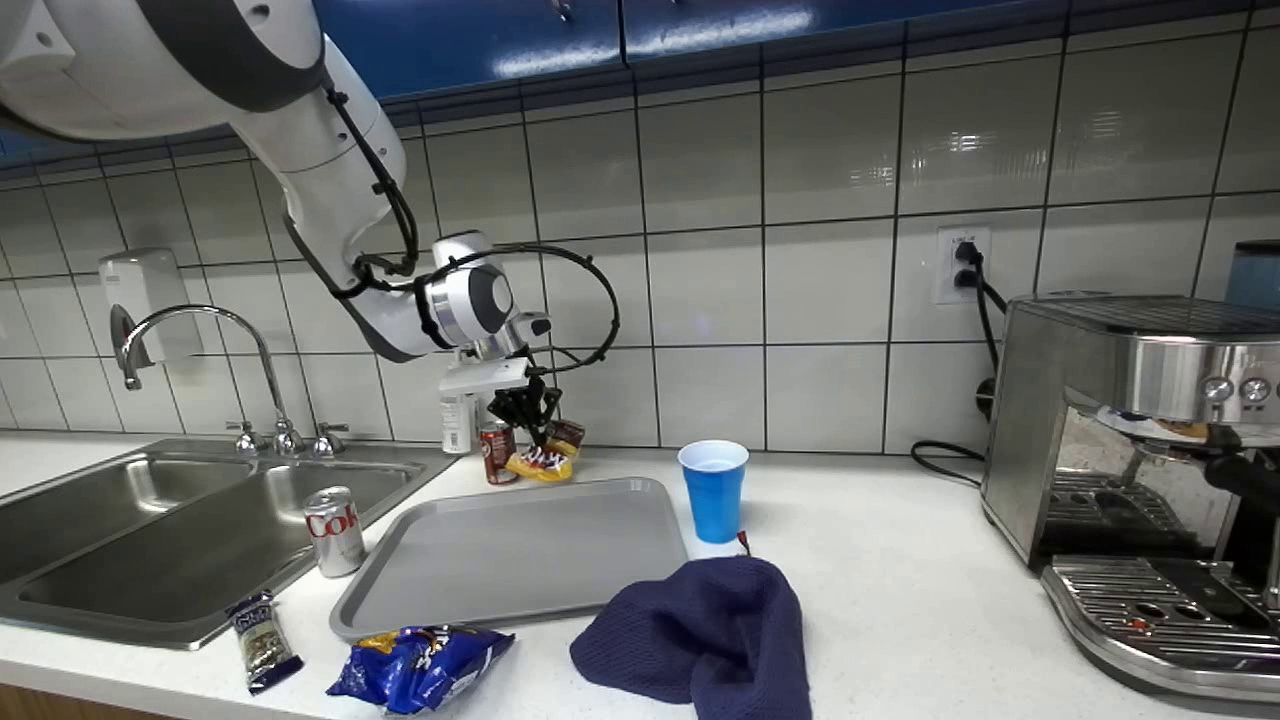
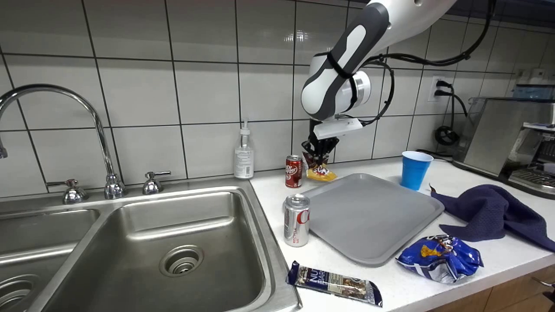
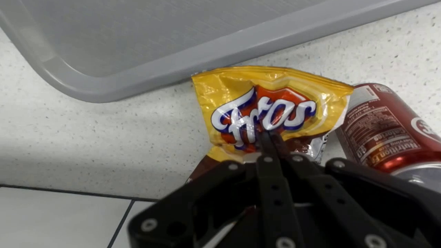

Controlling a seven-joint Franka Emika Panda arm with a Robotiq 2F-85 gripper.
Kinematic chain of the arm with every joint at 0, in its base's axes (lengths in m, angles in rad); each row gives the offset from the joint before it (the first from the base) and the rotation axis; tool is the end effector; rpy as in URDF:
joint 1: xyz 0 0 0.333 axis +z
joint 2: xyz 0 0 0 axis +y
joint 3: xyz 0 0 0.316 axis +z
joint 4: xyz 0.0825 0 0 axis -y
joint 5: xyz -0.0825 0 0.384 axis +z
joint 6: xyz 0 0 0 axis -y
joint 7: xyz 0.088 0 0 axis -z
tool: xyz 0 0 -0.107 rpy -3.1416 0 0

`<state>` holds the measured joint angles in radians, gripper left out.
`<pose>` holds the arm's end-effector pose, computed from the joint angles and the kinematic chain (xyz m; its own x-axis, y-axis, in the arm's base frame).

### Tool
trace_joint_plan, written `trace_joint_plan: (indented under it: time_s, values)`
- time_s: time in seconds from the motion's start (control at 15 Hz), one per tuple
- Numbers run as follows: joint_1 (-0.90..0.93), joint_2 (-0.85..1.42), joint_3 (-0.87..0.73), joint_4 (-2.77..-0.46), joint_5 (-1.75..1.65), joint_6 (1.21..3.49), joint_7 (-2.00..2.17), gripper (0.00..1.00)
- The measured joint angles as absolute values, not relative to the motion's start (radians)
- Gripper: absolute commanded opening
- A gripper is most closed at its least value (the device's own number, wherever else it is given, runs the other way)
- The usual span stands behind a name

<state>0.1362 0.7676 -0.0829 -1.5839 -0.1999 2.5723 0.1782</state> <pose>0.7171 0.0510 0.2074 0.9699 0.0785 0.2306 0.0420 -0.9864 0.1591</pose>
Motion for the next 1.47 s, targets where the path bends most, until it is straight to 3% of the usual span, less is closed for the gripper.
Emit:
trace_joint_plan:
  time_s: [0.6, 1.47]
  values:
    - [0.142, 0.792, -0.094, -1.54, -0.2, 2.536, 0.195, 0.99]
    - [0.138, 0.732, -0.092, -1.598, -0.2, 2.418, 0.193, 1.0]
